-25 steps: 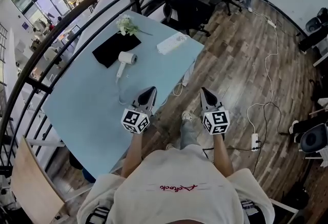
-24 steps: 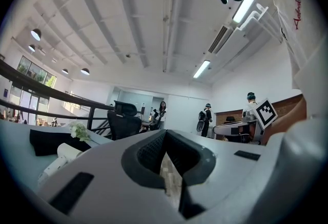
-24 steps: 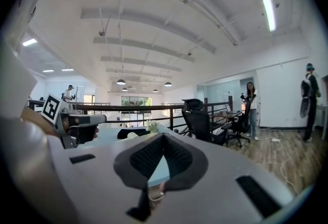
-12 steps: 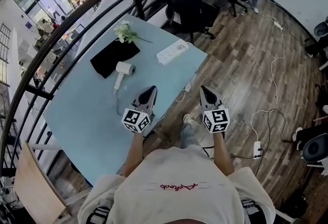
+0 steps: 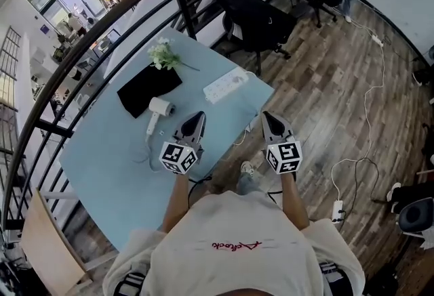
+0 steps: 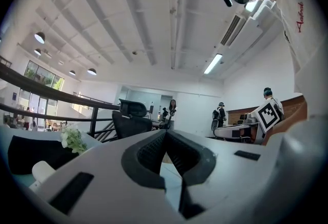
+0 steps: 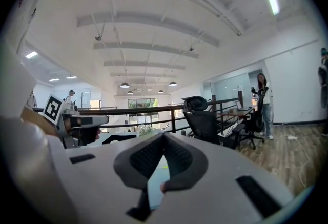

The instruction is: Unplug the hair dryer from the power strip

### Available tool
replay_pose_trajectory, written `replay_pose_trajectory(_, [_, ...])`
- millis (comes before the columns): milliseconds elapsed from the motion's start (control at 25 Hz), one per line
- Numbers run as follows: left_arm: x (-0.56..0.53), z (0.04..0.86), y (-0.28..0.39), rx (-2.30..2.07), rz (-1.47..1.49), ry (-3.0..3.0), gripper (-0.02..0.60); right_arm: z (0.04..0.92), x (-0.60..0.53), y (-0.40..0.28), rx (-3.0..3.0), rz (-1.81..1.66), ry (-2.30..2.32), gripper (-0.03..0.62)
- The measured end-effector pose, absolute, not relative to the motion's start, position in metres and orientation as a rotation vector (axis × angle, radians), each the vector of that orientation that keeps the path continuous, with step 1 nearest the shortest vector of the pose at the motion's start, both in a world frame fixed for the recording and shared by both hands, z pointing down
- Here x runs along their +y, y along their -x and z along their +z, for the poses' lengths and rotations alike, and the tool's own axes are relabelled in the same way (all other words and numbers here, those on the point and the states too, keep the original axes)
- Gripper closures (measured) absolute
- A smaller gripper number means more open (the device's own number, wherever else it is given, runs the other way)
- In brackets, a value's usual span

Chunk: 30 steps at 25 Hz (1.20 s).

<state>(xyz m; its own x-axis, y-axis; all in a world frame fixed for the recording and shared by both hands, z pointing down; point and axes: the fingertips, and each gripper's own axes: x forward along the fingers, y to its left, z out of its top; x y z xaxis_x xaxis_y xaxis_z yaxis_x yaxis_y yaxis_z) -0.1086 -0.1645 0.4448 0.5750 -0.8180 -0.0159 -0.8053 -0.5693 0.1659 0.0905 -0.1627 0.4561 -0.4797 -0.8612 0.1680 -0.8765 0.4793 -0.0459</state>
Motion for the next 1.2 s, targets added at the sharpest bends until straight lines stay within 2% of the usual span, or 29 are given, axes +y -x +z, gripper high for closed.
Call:
replay_pose_trajectory(440, [-0.249,0.443,0.085,-1.501,-0.120,-2.576,0.572,0.458,-0.251,-0.122,-2.657,0.225,-1.434,0.577])
replay_pose_trajectory(1200, [-0.316,0.483,0.101,-1.539,0.004,-2.510,0.572,0.489,-0.324,-0.103,-2.670,0.323,-1.350,0.577])
